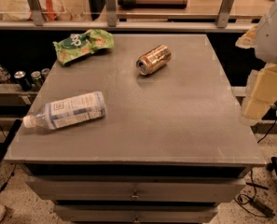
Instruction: Place blue plastic bottle upright
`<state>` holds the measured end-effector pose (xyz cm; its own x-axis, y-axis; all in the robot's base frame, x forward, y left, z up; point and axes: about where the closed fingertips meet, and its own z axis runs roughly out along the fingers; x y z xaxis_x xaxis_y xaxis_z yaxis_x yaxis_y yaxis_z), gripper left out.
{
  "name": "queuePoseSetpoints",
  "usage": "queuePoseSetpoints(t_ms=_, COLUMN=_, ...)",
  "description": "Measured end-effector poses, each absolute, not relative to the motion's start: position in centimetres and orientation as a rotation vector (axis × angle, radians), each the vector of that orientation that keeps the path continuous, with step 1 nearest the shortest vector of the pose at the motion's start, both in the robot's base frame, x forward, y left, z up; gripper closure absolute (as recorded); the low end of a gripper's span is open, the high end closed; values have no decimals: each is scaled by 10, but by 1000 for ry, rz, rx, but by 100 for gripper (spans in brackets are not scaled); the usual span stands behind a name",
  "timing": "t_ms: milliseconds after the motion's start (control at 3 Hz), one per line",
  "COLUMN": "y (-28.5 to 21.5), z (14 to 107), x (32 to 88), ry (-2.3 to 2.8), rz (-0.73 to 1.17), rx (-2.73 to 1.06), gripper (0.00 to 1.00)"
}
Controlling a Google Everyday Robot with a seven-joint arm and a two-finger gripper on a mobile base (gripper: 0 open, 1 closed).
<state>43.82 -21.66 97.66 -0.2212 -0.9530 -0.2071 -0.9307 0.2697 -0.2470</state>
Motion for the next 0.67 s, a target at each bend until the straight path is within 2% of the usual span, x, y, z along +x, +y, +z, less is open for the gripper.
queuePoseSetpoints(t_ms=667, y=-201, z=976, x=444, ry=2187, rz=-98, rx=-1777, gripper=0)
